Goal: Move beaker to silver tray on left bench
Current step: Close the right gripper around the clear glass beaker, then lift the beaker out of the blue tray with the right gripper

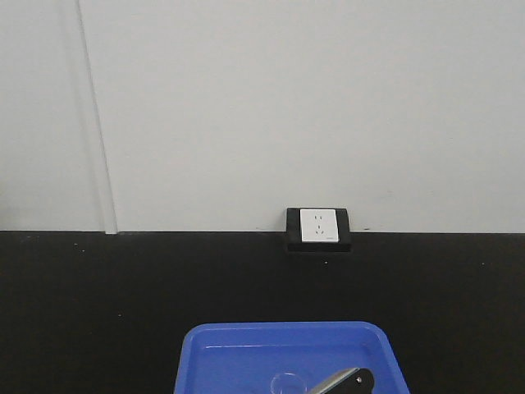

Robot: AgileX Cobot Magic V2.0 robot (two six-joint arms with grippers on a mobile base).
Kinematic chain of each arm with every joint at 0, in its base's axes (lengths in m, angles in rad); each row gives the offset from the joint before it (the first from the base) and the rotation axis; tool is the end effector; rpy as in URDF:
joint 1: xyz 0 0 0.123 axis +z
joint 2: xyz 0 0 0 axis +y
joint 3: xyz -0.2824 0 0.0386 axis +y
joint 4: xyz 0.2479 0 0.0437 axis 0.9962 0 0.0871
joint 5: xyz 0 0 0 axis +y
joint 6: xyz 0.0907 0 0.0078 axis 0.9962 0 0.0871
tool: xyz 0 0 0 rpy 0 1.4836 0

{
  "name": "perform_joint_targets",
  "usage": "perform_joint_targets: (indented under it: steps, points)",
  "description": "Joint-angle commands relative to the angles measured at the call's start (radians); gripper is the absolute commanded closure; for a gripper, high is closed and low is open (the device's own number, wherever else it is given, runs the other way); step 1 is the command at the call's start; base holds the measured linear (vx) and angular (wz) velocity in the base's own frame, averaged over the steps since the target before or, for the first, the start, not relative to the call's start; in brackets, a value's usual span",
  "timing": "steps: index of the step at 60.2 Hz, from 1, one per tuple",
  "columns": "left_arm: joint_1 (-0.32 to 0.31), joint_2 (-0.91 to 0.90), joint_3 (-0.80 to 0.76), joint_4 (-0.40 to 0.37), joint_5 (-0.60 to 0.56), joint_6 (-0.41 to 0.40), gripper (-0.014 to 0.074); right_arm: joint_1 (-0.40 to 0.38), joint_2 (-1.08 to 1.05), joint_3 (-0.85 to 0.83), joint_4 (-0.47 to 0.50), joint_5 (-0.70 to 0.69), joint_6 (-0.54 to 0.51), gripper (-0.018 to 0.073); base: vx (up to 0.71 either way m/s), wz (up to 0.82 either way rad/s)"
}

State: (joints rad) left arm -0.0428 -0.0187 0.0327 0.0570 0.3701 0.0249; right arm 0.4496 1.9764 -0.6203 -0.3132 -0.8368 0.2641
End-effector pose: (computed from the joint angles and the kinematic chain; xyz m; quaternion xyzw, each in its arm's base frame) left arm 0.0525 -0.0004 0.1698 0.0424 0.8026 0.0188 0.5947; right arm 0.2809 0.1586 0.0951 -0.2268 0.8144 0.2246 0.4845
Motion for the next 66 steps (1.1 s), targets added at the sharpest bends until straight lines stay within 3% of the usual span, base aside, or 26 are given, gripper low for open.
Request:
perform_joint_targets:
  steps: [1, 10, 17, 24, 32, 48, 66]
  points:
    - [-0.008, -0.007, 0.020, -0.003, -0.075, -0.002, 0.0595, -0.003, 0.013, -0.072, 0.012, -0.098, 0.000, -0.0022, 0.00, 0.00]
    - [-0.008, -0.007, 0.020, -0.003, -0.075, -0.002, 0.0595, -0.003, 0.069, -0.162, 0.014, -0.097, 0.013, -0.0017, 0.00, 0.00]
    - [-0.008, -0.007, 0.020, -0.003, -0.075, -0.002, 0.0595, -0.003, 0.084, -0.209, 0.014, -0.094, 0.035, 0.0050, 0.00, 0.00]
    - [-0.008, -0.007, 0.020, -0.003, -0.075, -0.002, 0.0595, -0.003, 0.083, -0.224, 0.031, -0.103, 0.047, 0.0243, 0.00, 0.00]
    - [-0.008, -0.007, 0.020, -0.003, -0.075, -0.002, 0.0595, -0.003, 0.053, -0.212, 0.039, -0.099, 0.055, 0.0570, 0.00, 0.00]
    - [-0.008, -0.007, 0.020, -0.003, -0.075, -0.002, 0.0595, -0.003, -0.209, -0.109, 0.060, 0.007, 0.055, 0.0574, 0.00, 0.00]
    - [-0.008, -0.007, 0.020, -0.003, -0.075, -0.002, 0.0595, -0.003, -0.712, 0.113, 0.058, 0.385, 0.055, 0.0573, 0.00, 0.00]
